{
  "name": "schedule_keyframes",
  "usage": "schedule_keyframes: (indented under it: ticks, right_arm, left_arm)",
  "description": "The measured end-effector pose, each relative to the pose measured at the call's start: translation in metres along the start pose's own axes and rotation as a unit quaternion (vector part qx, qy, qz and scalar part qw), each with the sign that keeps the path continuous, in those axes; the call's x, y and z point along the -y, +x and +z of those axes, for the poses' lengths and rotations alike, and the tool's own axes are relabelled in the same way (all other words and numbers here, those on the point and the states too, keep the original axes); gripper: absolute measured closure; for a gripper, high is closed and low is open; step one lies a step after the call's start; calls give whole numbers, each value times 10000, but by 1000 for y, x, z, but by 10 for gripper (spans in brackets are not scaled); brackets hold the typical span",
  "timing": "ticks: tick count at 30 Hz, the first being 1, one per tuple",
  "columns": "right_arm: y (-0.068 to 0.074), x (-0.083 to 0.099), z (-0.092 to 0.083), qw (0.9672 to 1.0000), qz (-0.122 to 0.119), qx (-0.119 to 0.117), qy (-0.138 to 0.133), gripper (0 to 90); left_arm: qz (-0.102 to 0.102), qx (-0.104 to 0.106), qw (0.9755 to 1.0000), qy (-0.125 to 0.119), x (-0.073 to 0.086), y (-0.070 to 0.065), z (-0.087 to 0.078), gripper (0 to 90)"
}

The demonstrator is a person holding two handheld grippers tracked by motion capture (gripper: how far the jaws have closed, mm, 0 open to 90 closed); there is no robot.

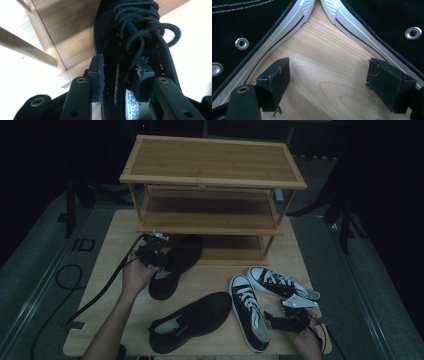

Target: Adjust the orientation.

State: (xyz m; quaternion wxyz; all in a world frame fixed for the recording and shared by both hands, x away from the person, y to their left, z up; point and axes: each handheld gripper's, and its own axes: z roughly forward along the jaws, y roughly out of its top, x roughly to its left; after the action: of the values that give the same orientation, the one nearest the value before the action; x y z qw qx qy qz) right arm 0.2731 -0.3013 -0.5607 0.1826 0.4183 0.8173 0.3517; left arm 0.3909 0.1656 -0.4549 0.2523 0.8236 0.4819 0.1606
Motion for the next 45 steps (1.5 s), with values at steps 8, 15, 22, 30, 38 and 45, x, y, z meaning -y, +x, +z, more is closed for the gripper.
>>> schedule_keyframes:
  ticks: [8, 15, 22, 30, 38, 45]
  right_arm:
    - [0, 0, 0, 10000, -8, -10, 2, 187]
    - [0, 0, 0, 10000, -9, -9, 2, 187]
    - [0, 0, 0, 10000, -11, -10, 2, 188]
    - [0, 0, 0, 10000, -29, -19, -2, 187]
    - [1, 0, 0, 10000, -20, -25, -2, 188]
    - [1, 0, 0, 10000, -26, -28, -1, 188]
  left_arm:
    - [156, 237, 9991, -311, 17, 5, -23, 606]
    - [320, 225, 9970, -661, 31, 10, -48, 624]
    - [139, 336, 9966, -744, 47, 20, -58, 621]
    - [122, 285, 9962, -811, 73, 22, -58, 610]
    - [69, 471, 9964, -699, 99, 17, -46, 639]
    - [48, 555, 9969, -549, 115, 11, -34, 827]
